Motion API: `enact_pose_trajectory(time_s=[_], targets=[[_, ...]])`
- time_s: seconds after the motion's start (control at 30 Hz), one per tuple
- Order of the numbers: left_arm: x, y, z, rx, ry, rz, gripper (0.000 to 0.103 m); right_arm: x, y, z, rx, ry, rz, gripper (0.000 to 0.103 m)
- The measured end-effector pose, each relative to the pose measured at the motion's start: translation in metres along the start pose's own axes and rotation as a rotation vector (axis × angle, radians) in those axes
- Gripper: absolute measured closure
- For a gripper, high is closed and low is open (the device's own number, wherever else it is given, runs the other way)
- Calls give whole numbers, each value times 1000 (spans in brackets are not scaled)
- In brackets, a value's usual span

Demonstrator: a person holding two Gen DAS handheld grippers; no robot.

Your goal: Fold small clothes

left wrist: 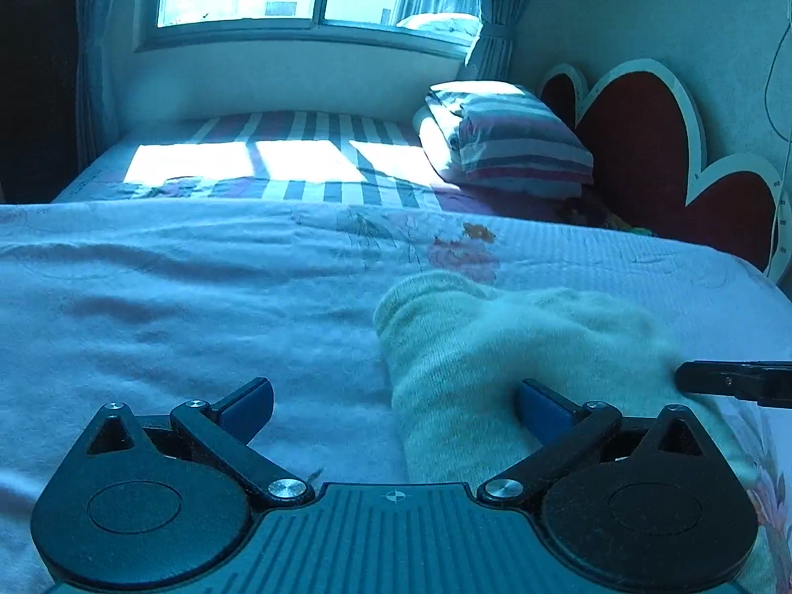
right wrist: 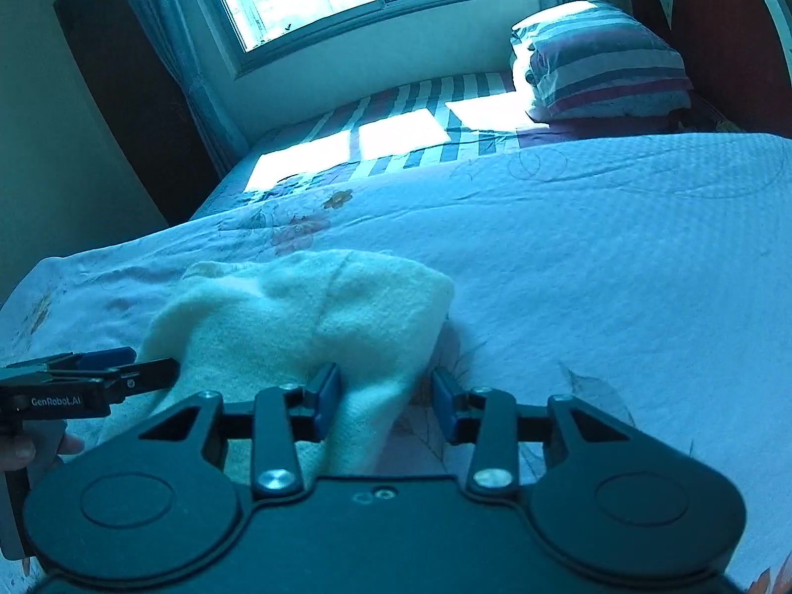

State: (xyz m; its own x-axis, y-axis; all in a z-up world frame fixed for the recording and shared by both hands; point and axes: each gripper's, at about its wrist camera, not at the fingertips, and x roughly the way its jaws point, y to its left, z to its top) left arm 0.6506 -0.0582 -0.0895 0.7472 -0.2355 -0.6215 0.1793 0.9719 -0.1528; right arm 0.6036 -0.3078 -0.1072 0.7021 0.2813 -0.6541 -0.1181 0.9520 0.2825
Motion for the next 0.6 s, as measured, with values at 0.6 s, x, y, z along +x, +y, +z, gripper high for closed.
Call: enact_pose_trajectory(time_s=[0.6], targets=[[6,-1,-2,9,56,3,0,1,-10,6,-8,2,-11,64]])
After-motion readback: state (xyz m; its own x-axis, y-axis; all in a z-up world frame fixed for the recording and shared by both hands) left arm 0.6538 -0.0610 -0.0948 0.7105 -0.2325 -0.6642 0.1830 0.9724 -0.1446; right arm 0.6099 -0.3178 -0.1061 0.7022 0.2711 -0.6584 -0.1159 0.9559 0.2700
